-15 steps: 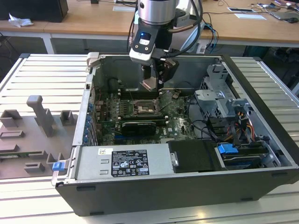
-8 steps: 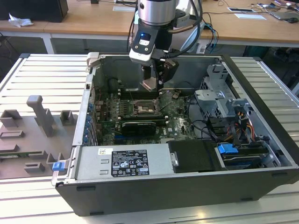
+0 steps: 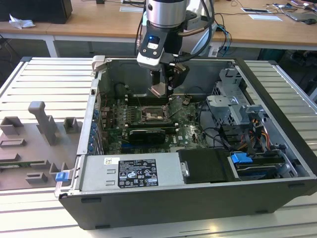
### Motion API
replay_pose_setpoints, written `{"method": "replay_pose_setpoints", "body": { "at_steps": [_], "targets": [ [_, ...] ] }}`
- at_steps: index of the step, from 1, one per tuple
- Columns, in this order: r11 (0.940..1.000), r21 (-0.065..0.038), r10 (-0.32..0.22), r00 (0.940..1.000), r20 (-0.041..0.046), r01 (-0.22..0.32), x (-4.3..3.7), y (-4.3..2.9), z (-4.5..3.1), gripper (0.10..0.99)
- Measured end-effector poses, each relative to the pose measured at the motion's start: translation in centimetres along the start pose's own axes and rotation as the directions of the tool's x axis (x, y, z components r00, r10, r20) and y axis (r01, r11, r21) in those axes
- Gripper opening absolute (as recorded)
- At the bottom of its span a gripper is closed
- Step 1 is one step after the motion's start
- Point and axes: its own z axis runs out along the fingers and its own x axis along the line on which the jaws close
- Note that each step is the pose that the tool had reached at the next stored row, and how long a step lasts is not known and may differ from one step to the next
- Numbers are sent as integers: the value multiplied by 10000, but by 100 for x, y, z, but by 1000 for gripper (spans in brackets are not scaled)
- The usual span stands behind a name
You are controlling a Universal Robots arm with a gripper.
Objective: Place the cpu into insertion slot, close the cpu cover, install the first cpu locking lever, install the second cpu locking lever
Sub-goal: 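Place the cpu into insertion slot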
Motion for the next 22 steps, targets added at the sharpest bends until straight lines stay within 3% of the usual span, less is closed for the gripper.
{"method": "replay_pose_setpoints", "body": {
  "at_steps": [5,8,13,17,22],
  "targets": [
    [9986,-3,520,9986,46,-520,0,-2,25,541],
    [9947,-11,1023,9947,90,-1023,-1,-3,43,541],
    [9832,-28,1823,9831,158,-1823,-1,-5,76,541],
    [9781,-33,2083,9779,176,-2083,-2,-7,92,541],
    [9779,-32,2092,9777,179,-2091,-3,-12,161,541]
  ]
}}
